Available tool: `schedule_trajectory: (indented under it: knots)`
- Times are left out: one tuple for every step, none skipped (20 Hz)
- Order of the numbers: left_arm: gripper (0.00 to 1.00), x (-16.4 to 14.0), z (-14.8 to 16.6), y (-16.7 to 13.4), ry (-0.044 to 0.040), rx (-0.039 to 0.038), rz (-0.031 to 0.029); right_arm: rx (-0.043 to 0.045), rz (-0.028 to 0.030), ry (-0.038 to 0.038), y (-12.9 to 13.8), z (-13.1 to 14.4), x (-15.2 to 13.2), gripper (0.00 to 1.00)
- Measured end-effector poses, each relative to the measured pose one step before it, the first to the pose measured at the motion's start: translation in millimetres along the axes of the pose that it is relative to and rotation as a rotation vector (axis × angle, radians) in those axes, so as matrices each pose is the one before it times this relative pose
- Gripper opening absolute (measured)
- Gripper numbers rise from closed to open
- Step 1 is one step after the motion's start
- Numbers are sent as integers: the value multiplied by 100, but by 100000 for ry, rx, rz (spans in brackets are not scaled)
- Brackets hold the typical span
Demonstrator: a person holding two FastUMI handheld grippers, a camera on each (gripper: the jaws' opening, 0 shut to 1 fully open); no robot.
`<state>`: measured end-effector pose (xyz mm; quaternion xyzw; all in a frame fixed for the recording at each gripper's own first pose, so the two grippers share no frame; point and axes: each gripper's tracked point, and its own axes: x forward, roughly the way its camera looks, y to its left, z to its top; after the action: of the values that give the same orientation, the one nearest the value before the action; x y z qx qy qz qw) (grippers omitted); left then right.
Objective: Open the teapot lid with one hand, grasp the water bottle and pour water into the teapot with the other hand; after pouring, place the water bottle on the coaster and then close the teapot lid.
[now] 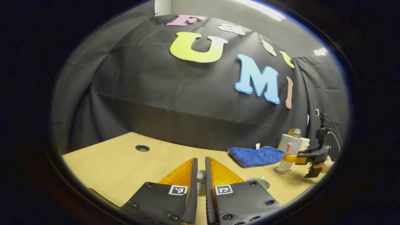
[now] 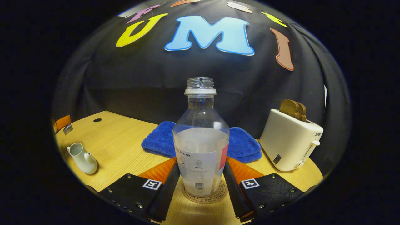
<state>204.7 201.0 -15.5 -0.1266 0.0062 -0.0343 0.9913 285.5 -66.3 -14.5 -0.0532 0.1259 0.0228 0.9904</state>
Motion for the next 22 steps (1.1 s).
schedule_trajectory:
  knots:
    - [20,-9,77,17,19,81,11,2591,-64,-1158,-92,33,253,78]
    - [20,45,-48,-61,-23,5,-83,1909,-71,520,-116,-24,15,77]
    - [20,47,55,-44,-8,2,-110,1129,193,-535,-98,119,159,77]
    - [20,2,-66,54,99,177,55,734,-44,306,-64,-105,-1,77]
    - [20,-35,111,-2,15,166,-17,600,-107,727,21,-224,167,77]
    - [20,15,-122,-82,14,189,5,383,1,680,-34,-60,75,78]
    - [20,-24,101,-3,-19,128,-31,40,-323,471,-32,-218,-81,78]
    - [20,3,-25,45,-24,67,32,77,-173,182,-34,-143,-132,78]
    - [20,-73,78,-7,-11,-4,29,215,157,62,139,6,58,78]
    - [20,90,-77,2,-44,-11,56,296,663,-465,197,198,-100,81]
    - [20,3,77,-21,-62,-43,-38,-194,-195,-526,105,-45,-189,84]
    - [20,-20,-47,17,-9,115,30,-336,-788,-1268,-51,259,-351,86]
    - [20,-5,25,-61,45,310,-29,-506,-827,-1312,-35,261,-387,86]
    - [20,30,-89,-68,-43,603,-32,-604,-888,-1241,13,240,-531,86]
    - [20,15,34,-104,64,946,12,-668,-1088,-1333,83,35,-627,86]
    - [20,-42,20,-170,-135,1138,-153,-251,-1052,-1851,-34,221,-733,86]
    - [20,-33,7,-299,204,430,-618,474,-584,-1338,-21,13,-681,86]
    - [20,84,31,-292,33,-801,-992,1118,-504,-1195,-72,65,-823,86]
    - [20,35,19,-545,61,-1553,-1150,1025,-67,-1241,67,18,-855,86]
    - [21,61,-62,-540,412,-290,-740,573,-974,-713,-113,99,-963,86]
    - [20,70,-98,-374,347,1317,95,348,-290,-1008,159,150,-990,86]
    - [20,23,40,-253,-409,1487,238,-56,-226,-370,178,104,-1114,86]
